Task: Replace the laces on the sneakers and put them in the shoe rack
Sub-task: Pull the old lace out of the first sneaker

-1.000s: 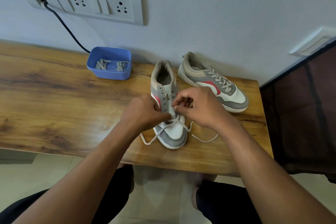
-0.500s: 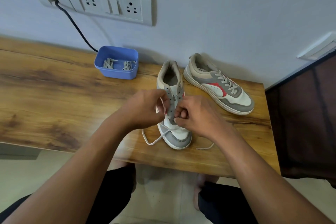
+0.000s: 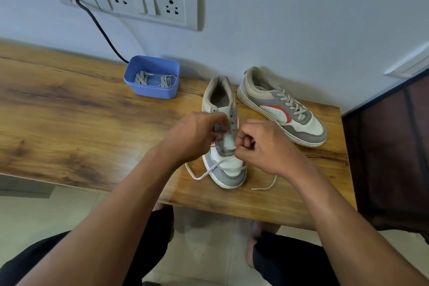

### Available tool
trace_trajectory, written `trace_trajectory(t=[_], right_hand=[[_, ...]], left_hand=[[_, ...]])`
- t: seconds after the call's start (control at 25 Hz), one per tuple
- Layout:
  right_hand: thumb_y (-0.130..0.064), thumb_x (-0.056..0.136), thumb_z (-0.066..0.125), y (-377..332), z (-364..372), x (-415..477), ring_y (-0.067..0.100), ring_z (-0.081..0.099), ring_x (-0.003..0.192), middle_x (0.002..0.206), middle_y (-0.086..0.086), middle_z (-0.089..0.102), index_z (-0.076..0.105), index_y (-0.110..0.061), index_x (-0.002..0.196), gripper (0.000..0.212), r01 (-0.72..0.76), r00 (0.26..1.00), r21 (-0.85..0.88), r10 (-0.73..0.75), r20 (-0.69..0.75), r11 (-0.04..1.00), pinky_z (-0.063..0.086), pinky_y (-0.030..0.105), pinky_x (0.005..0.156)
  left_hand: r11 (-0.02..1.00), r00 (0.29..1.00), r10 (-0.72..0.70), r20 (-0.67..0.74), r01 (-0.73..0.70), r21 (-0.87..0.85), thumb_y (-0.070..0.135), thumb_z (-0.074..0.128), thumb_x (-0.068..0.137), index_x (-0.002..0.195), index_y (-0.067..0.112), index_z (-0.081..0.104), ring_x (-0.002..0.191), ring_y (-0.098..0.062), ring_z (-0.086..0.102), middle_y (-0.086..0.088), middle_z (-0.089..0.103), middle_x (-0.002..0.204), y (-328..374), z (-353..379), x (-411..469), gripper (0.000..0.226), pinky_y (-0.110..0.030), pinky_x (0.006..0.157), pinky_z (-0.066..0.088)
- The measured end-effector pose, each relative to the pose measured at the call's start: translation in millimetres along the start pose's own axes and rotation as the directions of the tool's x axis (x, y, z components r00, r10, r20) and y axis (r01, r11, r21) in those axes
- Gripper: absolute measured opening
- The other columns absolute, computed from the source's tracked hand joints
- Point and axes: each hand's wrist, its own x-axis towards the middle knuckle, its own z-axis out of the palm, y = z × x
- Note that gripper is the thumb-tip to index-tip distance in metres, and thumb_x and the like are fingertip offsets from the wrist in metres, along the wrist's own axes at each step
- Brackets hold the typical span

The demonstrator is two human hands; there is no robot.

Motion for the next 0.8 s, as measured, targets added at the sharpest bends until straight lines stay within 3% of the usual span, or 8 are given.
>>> trace_trajectory(t=[0.12, 0.2, 0.32, 0.44, 0.56, 0.68, 0.8], right_hand=[[-0.025, 0.078, 0.084, -0.1, -2.0, -4.4, 0.006, 0.063, 0.074, 0.084, -0.012, 0.063, 0.071, -0.027, 0.088, 0.017, -0.014, 1.000, 0.042, 0.014, -0.010, 0.999, 0.057, 0.033, 0.066], [-0.034, 0.080, 0.084, -4.5, 3.9, -2.8, 0.005, 0.062, 0.077, 0.088, -0.013, 0.061, 0.070, -0.030, 0.091, 0.019, 0.023, 1.000, -0.047, -0.022, 0.015, 0.999, 0.056, 0.032, 0.068], [-0.029, 0.083, 0.080, -5.5, 3.6, -1.0, 0.006, 0.061, 0.079, 0.090, -0.012, 0.059, 0.069, -0.028, 0.084, 0.012, 0.039, 0.999, -0.086, -0.036, 0.033, 0.996, 0.057, 0.040, 0.071], [-0.032, 0.079, 0.079, -2.5, -8.9, -4.4, 0.003, 0.062, 0.076, 0.087, -0.013, 0.060, 0.067, -0.030, 0.081, 0.013, -0.033, 0.999, -0.084, 0.034, 0.010, 0.996, 0.057, 0.034, 0.069], [-0.041, 0.078, 0.080, -10.5, -5.1, -4.1, 0.002, 0.061, 0.076, 0.088, -0.014, 0.060, 0.068, -0.032, 0.089, 0.018, -0.007, 1.000, -0.094, 0.004, -0.029, 0.996, 0.052, 0.026, 0.065], [-0.037, 0.083, 0.080, -13.7, 3.3, -0.7, 0.006, 0.062, 0.081, 0.092, -0.014, 0.059, 0.070, -0.031, 0.092, 0.015, 0.030, 0.999, -0.183, -0.027, 0.019, 0.983, 0.050, 0.030, 0.065], [-0.033, 0.076, 0.080, -3.8, -11.1, -4.6, 0.002, 0.061, 0.075, 0.085, -0.013, 0.061, 0.069, -0.031, 0.080, 0.012, -0.034, 0.998, -0.078, 0.030, -0.058, 0.996, 0.054, 0.034, 0.064]], left_hand=[[1.000, 1.000, -0.013, 0.011, 0.013, -0.022, 0.011, 0.068, 0.092, 0.103, 0.029, 0.064, 0.079, -0.006, 0.056, 0.023, 0.054, 0.078, 1.2, -1.8, 2.8, 0.022, -0.017, 0.061, 0.038], [1.000, 1.000, -0.011, 0.018, 0.011, -0.016, 0.009, 0.066, 0.092, 0.102, 0.026, 0.062, 0.080, -0.008, 0.058, 0.020, 0.057, 0.079, 1.5, -1.7, 2.8, 0.021, -0.019, 0.062, 0.041], [0.999, 0.999, -0.023, 0.037, 0.024, -0.026, 0.006, 0.065, 0.092, 0.100, 0.024, 0.061, 0.079, -0.006, 0.059, 0.012, 0.062, 0.083, 0.1, -1.4, 2.4, 0.020, -0.023, 0.064, 0.045], [0.999, 0.999, -0.021, 0.042, 0.023, -0.048, 0.004, 0.063, 0.092, 0.099, 0.022, 0.061, 0.080, -0.007, 0.060, 0.008, 0.064, 0.084, 1.1, -2.8, 2.8, 0.020, -0.022, 0.063, 0.044], [0.999, 0.999, -0.022, 0.043, 0.025, -0.046, 0.006, 0.063, 0.092, 0.100, 0.023, 0.061, 0.079, -0.005, 0.058, 0.009, 0.063, 0.084, 1.5, -2.7, 3.2, 0.019, -0.018, 0.060, 0.041], [0.998, 0.998, -0.023, 0.055, 0.026, -0.059, 0.005, 0.063, 0.093, 0.100, 0.023, 0.061, 0.079, -0.003, 0.058, 0.010, 0.062, 0.084, 1.6, -2.1, 1.8, 0.019, -0.019, 0.062, 0.043], [0.997, 0.998, -0.011, 0.055, 0.016, -0.082, 0.005, 0.062, 0.094, 0.098, 0.022, 0.061, 0.079, -0.004, 0.059, 0.009, 0.063, 0.085, 1.3, -3.1, 1.2, 0.019, -0.017, 0.063, 0.044]])
